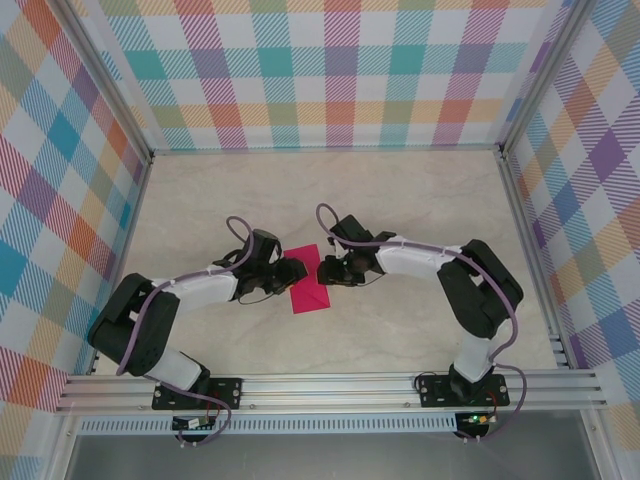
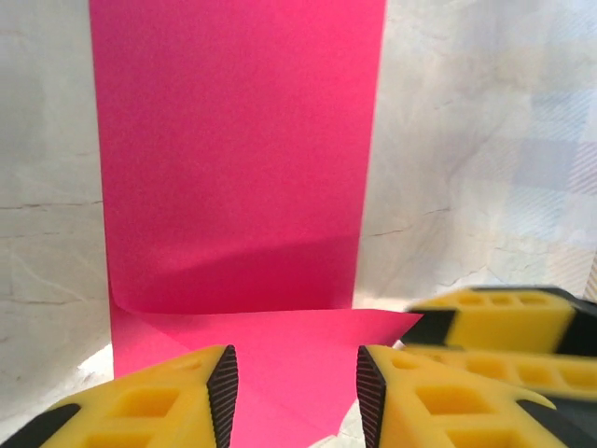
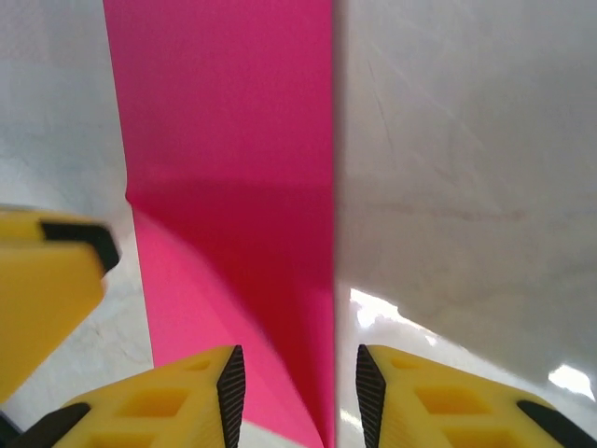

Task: Fold a paper plane with a square sheet of paper (pick it up from the middle)
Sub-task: First fold the paper in half at the center of the table, then turn over the paper at the center of the table.

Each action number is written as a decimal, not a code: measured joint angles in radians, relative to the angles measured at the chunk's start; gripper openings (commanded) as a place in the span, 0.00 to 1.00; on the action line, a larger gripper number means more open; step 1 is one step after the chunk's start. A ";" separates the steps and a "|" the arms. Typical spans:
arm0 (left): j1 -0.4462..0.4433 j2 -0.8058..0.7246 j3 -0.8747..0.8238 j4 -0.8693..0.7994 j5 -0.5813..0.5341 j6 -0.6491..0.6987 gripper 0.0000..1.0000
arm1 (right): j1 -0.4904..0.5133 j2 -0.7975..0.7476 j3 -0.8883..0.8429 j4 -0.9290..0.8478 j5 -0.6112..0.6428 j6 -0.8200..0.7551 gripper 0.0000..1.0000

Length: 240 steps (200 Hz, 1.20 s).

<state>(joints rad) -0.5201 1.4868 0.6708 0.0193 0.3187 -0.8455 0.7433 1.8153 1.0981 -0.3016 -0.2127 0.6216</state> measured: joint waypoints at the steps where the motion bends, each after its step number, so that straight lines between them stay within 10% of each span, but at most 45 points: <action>1: 0.000 -0.003 0.000 -0.002 -0.001 0.000 0.42 | 0.000 0.004 0.004 0.002 0.000 0.000 0.39; 113: 0.002 -0.015 -0.022 -0.034 -0.026 -0.015 0.43 | -0.020 0.106 0.073 0.055 -0.023 0.007 0.14; 240: 0.005 0.093 0.002 0.012 0.040 -0.023 0.33 | -0.038 0.106 0.029 0.087 -0.024 0.034 0.14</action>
<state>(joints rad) -0.5152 1.5803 0.6731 0.0311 0.3584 -0.8684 0.7055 1.9213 1.1267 -0.2142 -0.2363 0.6552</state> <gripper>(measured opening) 0.337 0.136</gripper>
